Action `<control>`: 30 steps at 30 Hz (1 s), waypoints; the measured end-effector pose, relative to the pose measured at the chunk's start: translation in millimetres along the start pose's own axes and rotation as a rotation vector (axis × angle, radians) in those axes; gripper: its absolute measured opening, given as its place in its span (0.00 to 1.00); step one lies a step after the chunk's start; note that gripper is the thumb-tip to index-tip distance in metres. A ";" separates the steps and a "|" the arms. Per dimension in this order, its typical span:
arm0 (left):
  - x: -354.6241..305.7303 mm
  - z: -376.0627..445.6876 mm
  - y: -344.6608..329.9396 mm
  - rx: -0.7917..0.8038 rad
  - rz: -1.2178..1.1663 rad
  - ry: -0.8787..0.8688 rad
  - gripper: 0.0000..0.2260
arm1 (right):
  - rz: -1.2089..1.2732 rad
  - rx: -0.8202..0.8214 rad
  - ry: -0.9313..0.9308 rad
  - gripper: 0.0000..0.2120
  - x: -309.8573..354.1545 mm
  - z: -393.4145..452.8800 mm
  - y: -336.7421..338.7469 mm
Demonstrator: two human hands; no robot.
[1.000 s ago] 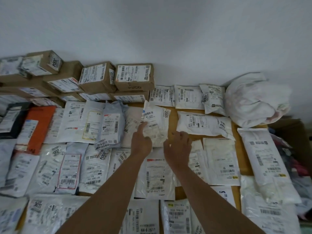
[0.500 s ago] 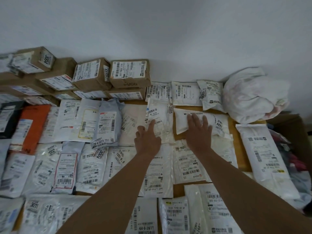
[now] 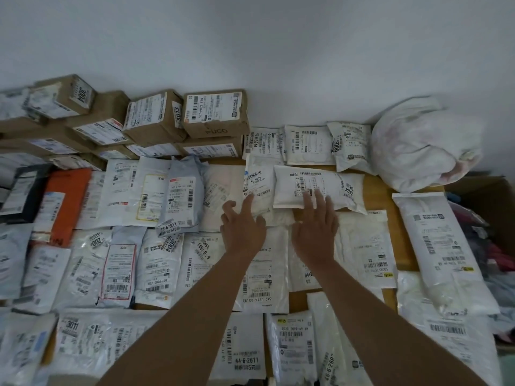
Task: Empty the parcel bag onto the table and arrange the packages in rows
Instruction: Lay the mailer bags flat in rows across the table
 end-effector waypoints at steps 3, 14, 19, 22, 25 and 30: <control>17.6 -23.5 12.4 -0.114 -0.095 0.036 0.22 | 0.081 0.050 -0.110 0.23 6.0 -53.7 -2.1; 92.5 -96.2 25.1 -0.095 -0.230 0.143 0.19 | -0.121 0.365 0.006 0.33 55.9 -135.8 -29.4; 115.7 -120.7 30.9 0.000 -0.298 0.108 0.18 | -0.065 0.300 -0.177 0.32 46.7 -162.8 3.4; 122.9 -141.5 30.5 0.058 -0.347 0.043 0.17 | -0.088 0.218 -0.244 0.26 33.5 -202.9 13.4; 138.2 -166.0 29.0 0.124 -0.354 0.019 0.17 | -0.068 0.101 -0.260 0.20 21.3 -255.8 17.7; 163.2 -196.2 34.2 0.153 -0.298 0.017 0.16 | -0.171 0.167 -0.149 0.29 14.2 -299.6 -12.4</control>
Point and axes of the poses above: each hand's wrist, its own z-axis towards the middle knuckle, its own y-axis out of the back of the hand, x = y × z, the point moved 5 cm from there along z, towards the middle knuckle, and after that the axes turned 10 degrees about -z, right-handed, at the moved point
